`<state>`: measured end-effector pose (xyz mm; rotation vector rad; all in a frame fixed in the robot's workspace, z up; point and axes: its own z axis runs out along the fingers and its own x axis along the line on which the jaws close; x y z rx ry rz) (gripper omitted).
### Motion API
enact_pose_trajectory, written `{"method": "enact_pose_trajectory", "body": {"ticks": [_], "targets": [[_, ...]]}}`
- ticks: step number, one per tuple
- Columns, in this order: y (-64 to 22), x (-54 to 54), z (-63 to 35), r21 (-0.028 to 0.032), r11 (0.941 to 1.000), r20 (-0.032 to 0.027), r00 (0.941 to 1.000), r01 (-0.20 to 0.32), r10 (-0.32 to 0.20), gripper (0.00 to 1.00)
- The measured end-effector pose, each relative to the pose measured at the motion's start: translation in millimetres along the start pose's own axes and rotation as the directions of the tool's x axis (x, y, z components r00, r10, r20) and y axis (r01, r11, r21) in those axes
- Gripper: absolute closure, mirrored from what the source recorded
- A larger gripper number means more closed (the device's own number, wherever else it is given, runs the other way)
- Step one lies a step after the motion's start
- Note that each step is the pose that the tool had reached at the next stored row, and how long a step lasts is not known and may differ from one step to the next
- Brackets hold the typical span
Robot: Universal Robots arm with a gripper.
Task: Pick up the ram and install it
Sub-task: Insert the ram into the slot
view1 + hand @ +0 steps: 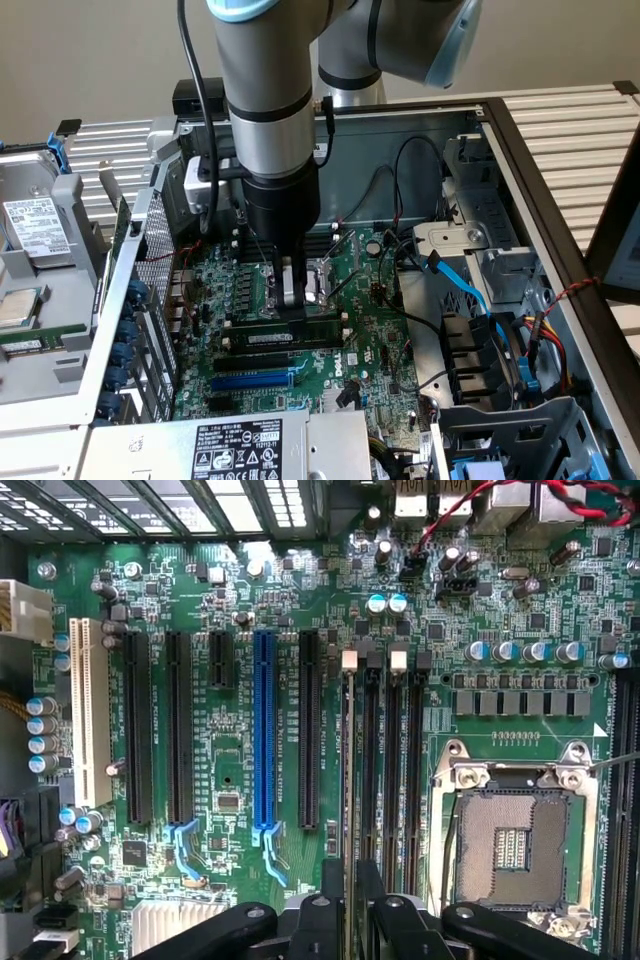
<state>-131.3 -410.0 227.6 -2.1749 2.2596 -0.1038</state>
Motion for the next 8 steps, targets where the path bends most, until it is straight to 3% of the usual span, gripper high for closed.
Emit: {"method": "enact_pose_trajectory", "body": {"ticks": [2,6,8], "targets": [[-0.1,0.2,-1.6,-0.0078,1.0000,0.0000,1.0000,0.000,0.000,0.80],[-0.3,0.8,-4.5,-0.0143,0.9999,0.0004,1.0000,0.001,-0.001,0.80],[-0.4,0.9,-5.8,-0.0208,0.9998,0.0006,1.0000,0.001,-0.001,0.80]]}}
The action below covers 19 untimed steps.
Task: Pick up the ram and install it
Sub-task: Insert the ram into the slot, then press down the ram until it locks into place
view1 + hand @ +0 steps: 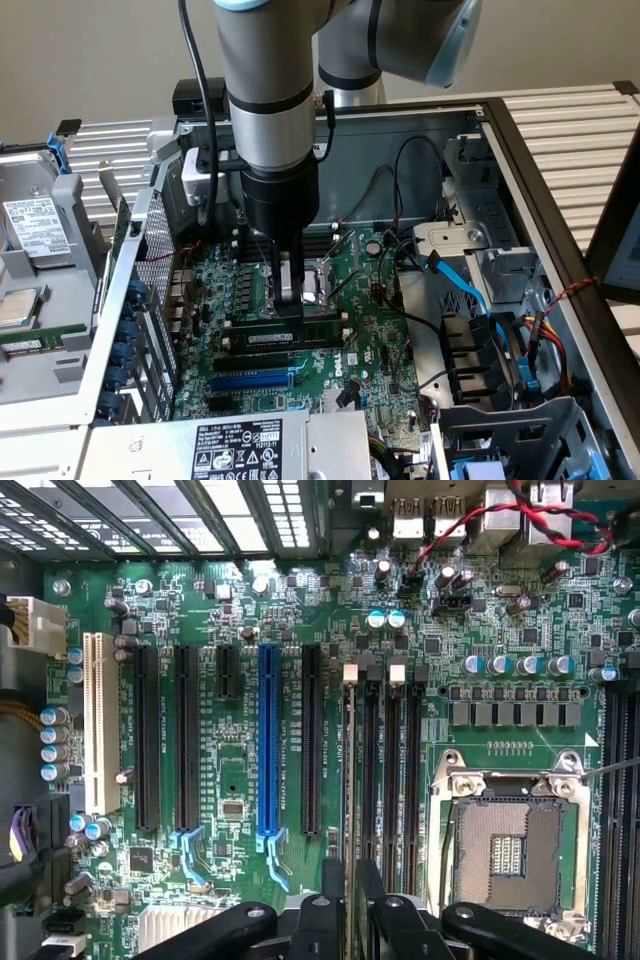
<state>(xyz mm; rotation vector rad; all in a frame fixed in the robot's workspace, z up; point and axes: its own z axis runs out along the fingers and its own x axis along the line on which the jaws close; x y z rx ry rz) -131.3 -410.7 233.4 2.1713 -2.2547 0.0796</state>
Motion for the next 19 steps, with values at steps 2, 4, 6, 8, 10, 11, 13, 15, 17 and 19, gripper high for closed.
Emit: {"method": "enact_pose_trajectory", "body": {"ticks": [2,4,6,8,10,11,13,15,17,19], "targets": [[0.0,0.3,-1.5,-0.0060,1.0000,-0.0001,1.0000,0.000,0.000,0.80],[0.0,0.5,-2.9,-0.0068,1.0000,0.0001,1.0000,0.000,0.000,0.80],[-0.1,0.8,-4.6,-0.0068,1.0000,0.0009,1.0000,0.000,0.000,0.80],[-0.3,1.2,-6.5,-0.0070,1.0000,0.0024,1.0000,0.000,0.000,0.80],[-0.4,1.4,-8.7,-0.0071,1.0000,0.0029,1.0000,0.000,0.000,0.80],[-0.4,1.4,-9.5,-0.0069,1.0000,0.0031,1.0000,0.000,0.000,0.80],[-0.5,1.5,-10.1,-0.0068,1.0000,0.0036,1.0000,0.000,0.000,0.80],[-0.5,1.5,-10.4,-0.0069,1.0000,0.0038,1.0000,0.000,0.000,0.80],[-0.5,1.5,-10.5,-0.0070,1.0000,0.0038,1.0000,0.000,0.000,0.80],[-0.5,1.7,-10.7,-0.0070,1.0000,0.0038,1.0000,0.000,0.000,0.80]]}}
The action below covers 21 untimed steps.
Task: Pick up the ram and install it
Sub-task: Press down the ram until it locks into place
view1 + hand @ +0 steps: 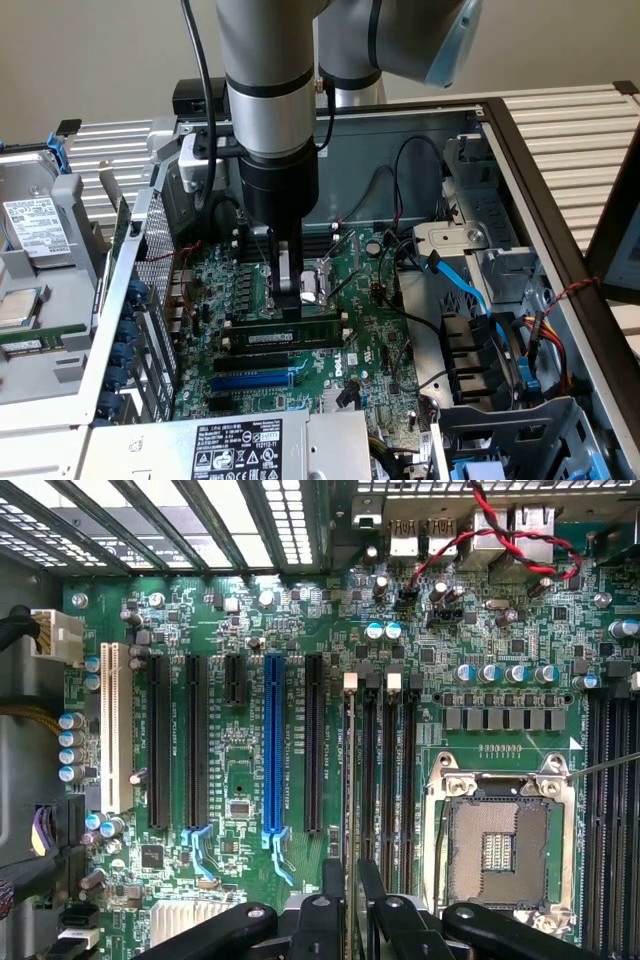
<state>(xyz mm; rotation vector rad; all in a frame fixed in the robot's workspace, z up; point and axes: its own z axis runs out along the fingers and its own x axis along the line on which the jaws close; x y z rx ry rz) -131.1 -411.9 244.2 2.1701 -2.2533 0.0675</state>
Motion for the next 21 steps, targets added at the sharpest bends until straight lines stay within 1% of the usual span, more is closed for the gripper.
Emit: {"method": "enact_pose_trajectory", "body": {"ticks": [7,10,12,16,18,19,21], "targets": [[-0.2,0.0,-0.9,-0.0010,1.0000,0.0003,1.0000,0.000,0.000,0.80],[-0.9,0.0,-1.5,-0.0052,1.0000,-0.0001,1.0000,0.000,0.000,0.80],[-1.3,0.1,-1.8,-0.0099,1.0000,-0.0002,1.0000,0.000,0.000,0.80],[-2.4,-0.4,-2.0,-0.0218,0.9998,-0.0007,1.0000,0.001,-0.001,0.80],[-2.5,-1.4,-2.0,-0.0229,0.9997,-0.0006,1.0000,0.001,-0.001,0.82],[-2.6,-1.7,-2.0,-0.0229,0.9997,-0.0006,1.0000,0.001,-0.001,0.88],[-2.5,-2.2,-1.9,-0.0230,0.9997,-0.0006,1.0000,0.001,-0.001,0.90]]}}
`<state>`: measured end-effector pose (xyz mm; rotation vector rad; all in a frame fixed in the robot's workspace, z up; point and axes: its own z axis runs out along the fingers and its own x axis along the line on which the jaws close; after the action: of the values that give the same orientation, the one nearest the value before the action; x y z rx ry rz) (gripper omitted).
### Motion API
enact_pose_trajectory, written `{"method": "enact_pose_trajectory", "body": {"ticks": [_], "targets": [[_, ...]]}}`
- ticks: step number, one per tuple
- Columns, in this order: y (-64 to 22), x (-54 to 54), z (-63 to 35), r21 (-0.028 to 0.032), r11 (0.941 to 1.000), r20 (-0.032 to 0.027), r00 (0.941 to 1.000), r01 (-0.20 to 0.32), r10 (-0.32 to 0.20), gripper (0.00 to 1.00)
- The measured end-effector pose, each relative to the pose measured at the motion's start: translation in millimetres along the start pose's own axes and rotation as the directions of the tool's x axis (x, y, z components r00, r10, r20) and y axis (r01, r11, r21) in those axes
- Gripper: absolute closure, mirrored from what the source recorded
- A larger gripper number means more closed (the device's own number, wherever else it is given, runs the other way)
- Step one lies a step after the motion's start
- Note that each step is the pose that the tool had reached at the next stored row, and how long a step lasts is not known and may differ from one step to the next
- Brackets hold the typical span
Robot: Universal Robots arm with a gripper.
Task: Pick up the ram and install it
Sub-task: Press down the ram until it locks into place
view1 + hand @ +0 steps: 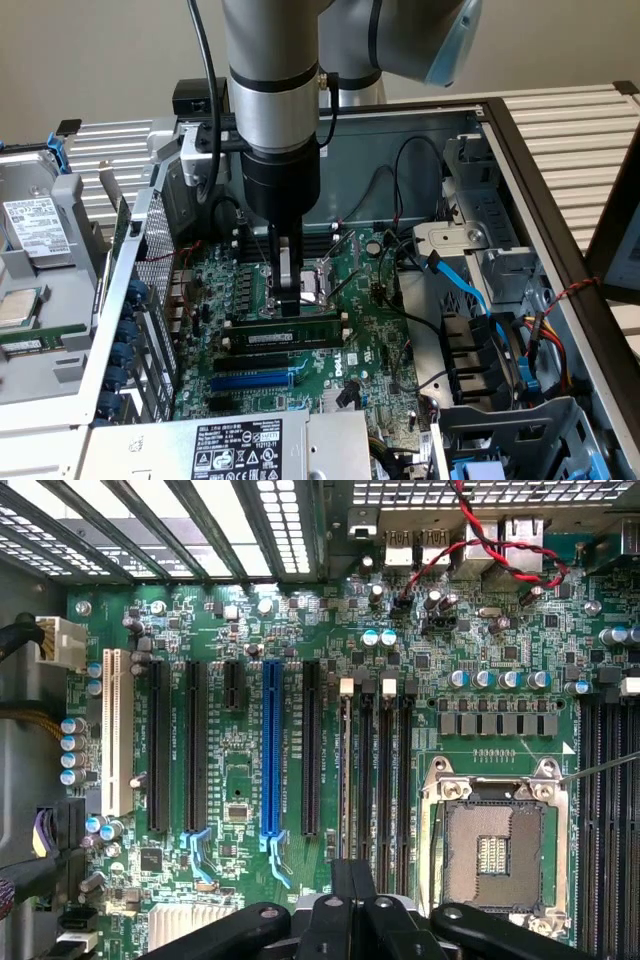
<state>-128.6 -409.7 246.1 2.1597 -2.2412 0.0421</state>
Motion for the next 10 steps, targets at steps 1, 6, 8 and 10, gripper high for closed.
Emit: {"method": "enact_pose_trajectory", "body": {"ticks": [1,6,8,10], "targets": [[0.1,-0.7,0.1,-0.0001,1.0000,-0.0001,1.0000,0.000,0.000,0.90],[0.3,-7.5,3.8,0.0002,1.0000,-0.0042,1.0000,0.000,0.000,0.90],[0.4,-7.7,4.7,0.0002,1.0000,-0.0076,1.0000,0.000,0.000,0.90],[0.5,-7.5,4.7,-0.0003,1.0000,-0.0096,1.0000,0.000,0.000,0.90]]}}
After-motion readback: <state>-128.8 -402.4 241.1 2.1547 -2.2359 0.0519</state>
